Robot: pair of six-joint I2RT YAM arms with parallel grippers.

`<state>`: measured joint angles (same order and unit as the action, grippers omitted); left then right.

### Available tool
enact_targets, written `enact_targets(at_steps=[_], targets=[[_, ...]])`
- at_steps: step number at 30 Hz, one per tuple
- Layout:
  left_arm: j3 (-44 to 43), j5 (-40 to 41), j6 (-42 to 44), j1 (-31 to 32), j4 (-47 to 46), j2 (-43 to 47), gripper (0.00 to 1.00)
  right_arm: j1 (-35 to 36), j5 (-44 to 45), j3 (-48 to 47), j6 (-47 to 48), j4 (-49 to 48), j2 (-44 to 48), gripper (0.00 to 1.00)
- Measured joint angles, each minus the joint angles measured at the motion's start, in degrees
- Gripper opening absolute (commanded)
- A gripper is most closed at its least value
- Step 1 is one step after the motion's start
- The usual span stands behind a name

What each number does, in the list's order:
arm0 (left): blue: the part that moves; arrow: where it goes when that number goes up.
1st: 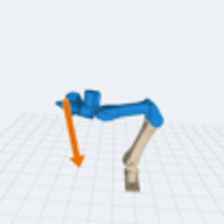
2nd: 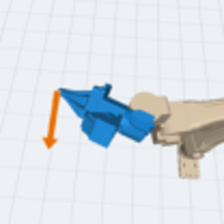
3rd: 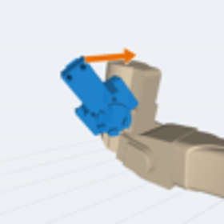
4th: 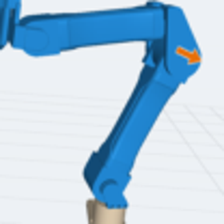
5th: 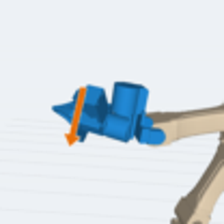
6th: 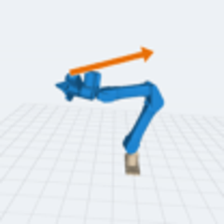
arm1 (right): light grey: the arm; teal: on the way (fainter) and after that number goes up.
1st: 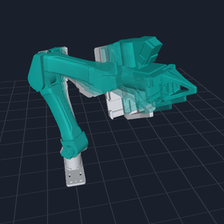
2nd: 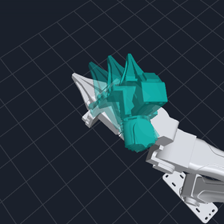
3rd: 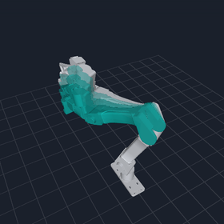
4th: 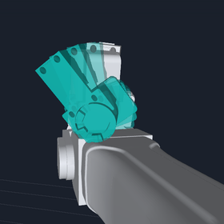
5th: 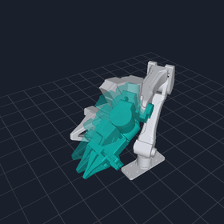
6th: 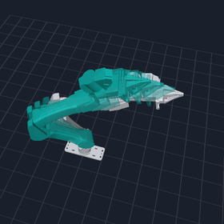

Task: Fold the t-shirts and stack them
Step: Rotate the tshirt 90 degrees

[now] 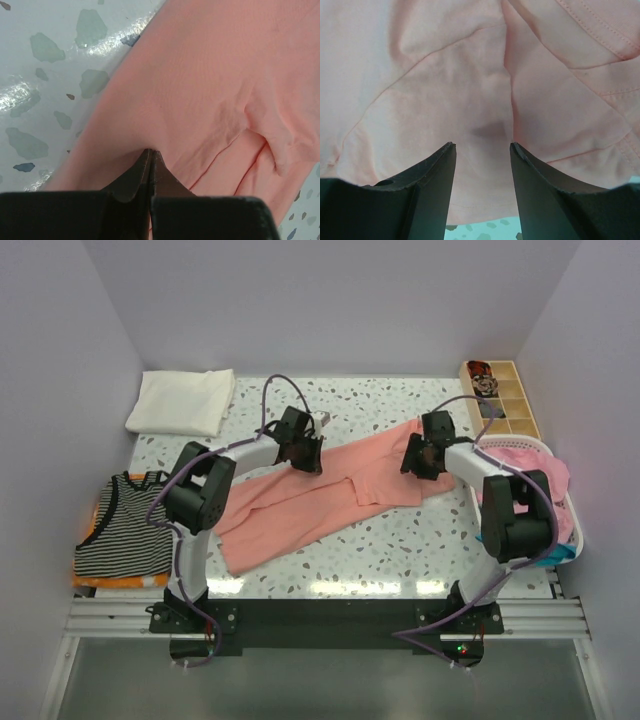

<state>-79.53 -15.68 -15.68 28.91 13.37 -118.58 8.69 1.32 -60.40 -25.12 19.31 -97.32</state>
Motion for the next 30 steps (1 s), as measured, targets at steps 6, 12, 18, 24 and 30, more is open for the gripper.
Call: enact_targets(at_steps=[6, 12, 18, 24, 30], targets=[[2.9, 0.2, -0.4, 0.0, -1.4, 1.4, 0.0, 0.5, 0.7, -8.0, -0.9, 4.3, -9.2, 0.52], [14.9, 0.5, -3.9, 0.0, -4.2, 9.4, 0.0, 1.5, -0.5, -24.1, -1.4, 6.8, -20.8, 0.52], [24.9, 0.4, -9.6, 1.2, -6.7, 16.8, 0.0, 4.4, -7.7, -46.9, -1.4, 10.8, -35.5, 0.53], [26.3, -0.5, -13.8, 6.3, -6.3, 18.7, 0.0, 7.8, -18.9, -72.3, -0.8, 12.0, -51.4, 0.54], [19.2, 2.9, -13.2, 8.3, 0.0, 18.9, 0.03, 8.2, -22.0, -57.4, 0.0, 1.8, -43.8, 0.55]])
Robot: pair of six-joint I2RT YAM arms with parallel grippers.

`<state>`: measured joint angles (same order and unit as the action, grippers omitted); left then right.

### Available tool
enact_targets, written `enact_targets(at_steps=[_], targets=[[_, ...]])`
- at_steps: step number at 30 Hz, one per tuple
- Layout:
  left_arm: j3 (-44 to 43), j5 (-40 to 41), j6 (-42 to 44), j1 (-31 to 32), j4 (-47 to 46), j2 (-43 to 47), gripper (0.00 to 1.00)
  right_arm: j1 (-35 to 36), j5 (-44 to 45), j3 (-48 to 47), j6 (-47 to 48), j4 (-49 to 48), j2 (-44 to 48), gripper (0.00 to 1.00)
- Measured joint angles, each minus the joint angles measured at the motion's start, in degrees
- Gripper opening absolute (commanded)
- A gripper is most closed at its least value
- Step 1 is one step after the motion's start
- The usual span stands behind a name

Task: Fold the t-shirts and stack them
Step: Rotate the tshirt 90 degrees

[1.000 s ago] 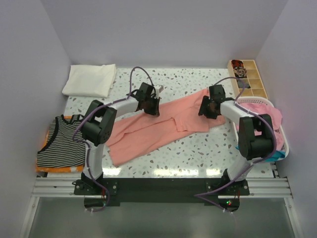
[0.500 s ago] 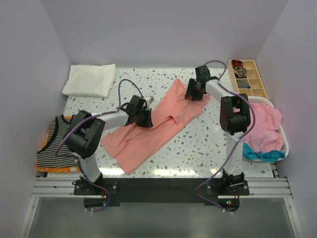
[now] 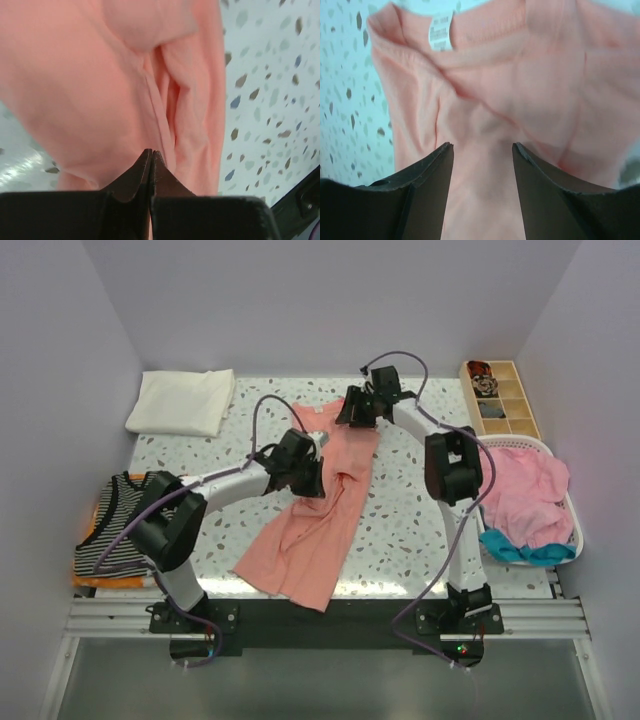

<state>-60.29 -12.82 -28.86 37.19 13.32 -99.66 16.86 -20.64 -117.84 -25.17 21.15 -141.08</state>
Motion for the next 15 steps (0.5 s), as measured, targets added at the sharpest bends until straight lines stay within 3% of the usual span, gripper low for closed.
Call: enact_targets(at_steps=[2, 5, 8, 15], targets=[[-4.7, 1.6, 1.3, -1.3, 1.7, 0.0, 0.05, -0.3, 0.6, 11.2, 1.2, -3.6, 8.4, 0.56], [-11.3, 2.8, 3.4, -5.0, 1.7, 0.0, 0.09, -0.6, 2.8, 21.5, 2.9, -6.0, 20.5, 0.56], [-19.7, 2.3, 6.0, -9.5, 1.2, -2.1, 0.06, -0.8, 4.7, 28.8, 3.8, -8.3, 33.2, 0.56], [-46.3, -5.6, 10.7, -11.4, -0.2, -25.3, 0.0, 1.2, 2.5, 45.1, 3.8, -10.2, 53.5, 0.57]])
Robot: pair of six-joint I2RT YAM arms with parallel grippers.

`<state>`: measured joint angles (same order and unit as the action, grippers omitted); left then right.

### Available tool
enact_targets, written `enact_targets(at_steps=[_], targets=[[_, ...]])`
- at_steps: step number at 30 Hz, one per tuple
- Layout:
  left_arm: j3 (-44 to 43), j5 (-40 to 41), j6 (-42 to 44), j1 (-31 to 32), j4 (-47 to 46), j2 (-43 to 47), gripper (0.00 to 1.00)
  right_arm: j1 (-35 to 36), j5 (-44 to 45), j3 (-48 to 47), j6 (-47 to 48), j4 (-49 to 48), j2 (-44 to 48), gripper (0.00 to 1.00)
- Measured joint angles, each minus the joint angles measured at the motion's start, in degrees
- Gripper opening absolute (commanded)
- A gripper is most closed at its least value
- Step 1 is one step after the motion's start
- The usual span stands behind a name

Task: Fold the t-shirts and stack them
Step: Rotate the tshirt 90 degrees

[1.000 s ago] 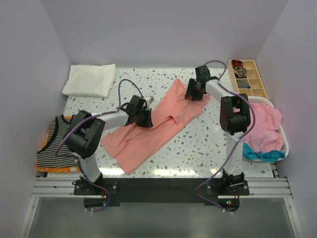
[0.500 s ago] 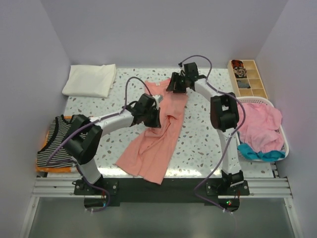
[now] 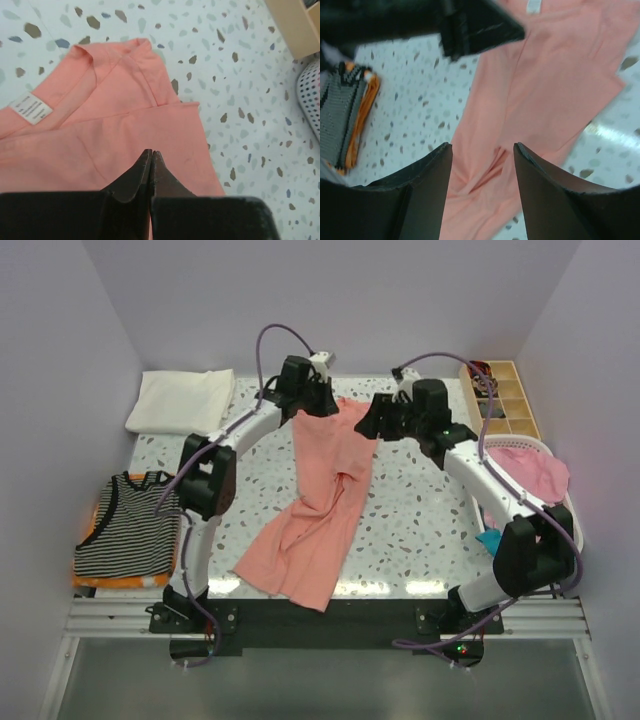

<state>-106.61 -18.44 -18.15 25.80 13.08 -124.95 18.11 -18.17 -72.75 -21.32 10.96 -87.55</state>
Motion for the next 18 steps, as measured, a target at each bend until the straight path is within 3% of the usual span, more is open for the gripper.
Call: enact_targets(at_steps=[6, 18], targets=[[-4.9, -4.5, 3.0, 0.7, 5.2, -13.2, 0.0, 8.1, -4.1, 12.3, -0.3, 4.3, 2.1, 0.57], [-6.0, -4.8, 8.7, 0.6, 6.8, -14.1, 0.01, 22.2, -8.4, 15.4, -2.6, 5.9, -3.4, 0.58]])
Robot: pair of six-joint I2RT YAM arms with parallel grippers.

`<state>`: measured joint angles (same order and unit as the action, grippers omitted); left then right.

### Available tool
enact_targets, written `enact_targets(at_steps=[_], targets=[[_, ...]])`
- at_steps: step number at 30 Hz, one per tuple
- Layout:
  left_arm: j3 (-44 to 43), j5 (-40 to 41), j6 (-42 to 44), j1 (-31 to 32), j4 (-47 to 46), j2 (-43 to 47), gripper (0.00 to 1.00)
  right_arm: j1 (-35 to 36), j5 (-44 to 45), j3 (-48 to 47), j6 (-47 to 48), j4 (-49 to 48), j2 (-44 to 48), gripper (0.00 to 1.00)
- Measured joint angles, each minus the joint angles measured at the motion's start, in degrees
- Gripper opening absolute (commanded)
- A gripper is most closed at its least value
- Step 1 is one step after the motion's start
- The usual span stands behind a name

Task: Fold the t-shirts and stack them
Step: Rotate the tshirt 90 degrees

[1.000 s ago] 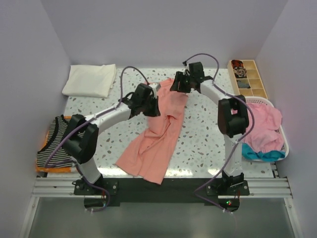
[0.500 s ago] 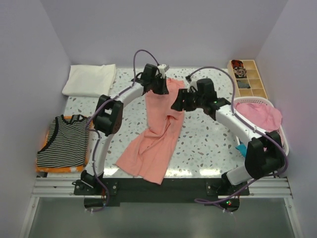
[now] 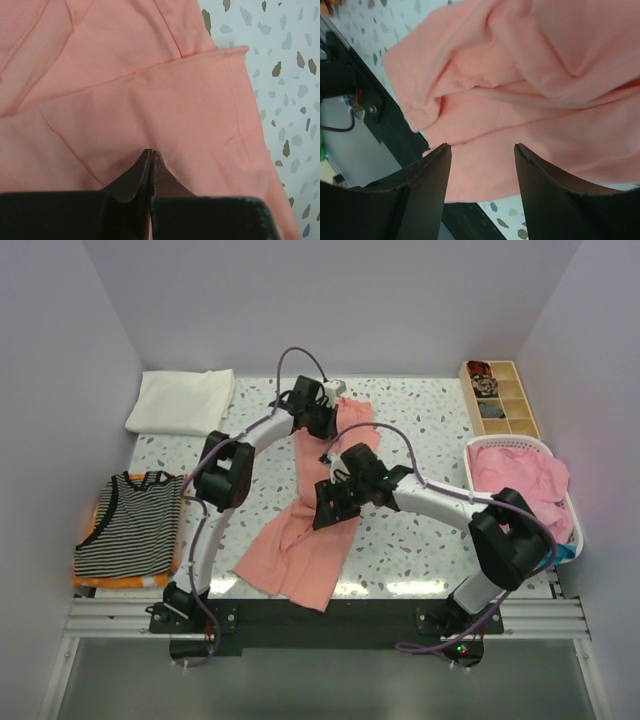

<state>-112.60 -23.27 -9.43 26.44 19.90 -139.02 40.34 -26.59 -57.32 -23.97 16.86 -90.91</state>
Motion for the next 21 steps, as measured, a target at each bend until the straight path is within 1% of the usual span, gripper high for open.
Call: enact_targets(at_steps=[3, 4, 8, 14, 17, 21], targets=[[-6.4, 0.2, 1.6, -0.2, 0.8, -3.5, 0.02, 4.5, 0.0, 0.1, 0.0, 0.7, -4.1, 0.58], [-8.3, 0.3, 1.9, -0.3, 0.9, -4.7, 0.04, 5.8, 0.0, 0.2, 0.0, 1.1, -5.2, 0.58], [-12.5, 0.3, 3.0, -1.2, 1.1, -7.9, 0.09, 8.8, 1.1, 0.3, 0.0, 3.1, -7.4, 0.58], [-15.2, 0.1, 4.5, -2.2, 1.2, -9.7, 0.18, 9.1, 4.7, 1.9, -1.1, 6.0, -7.7, 0.57], [-17.9, 1.0, 5.8, -2.5, 1.0, -11.1, 0.21, 9.1, 6.5, 3.4, -2.2, 6.1, -6.2, 0.58], [-19.2, 1.9, 7.5, -3.1, 0.4, -12.4, 0.27, 9.3, 11.6, 5.1, -3.2, 8.6, -3.5, 0.58]])
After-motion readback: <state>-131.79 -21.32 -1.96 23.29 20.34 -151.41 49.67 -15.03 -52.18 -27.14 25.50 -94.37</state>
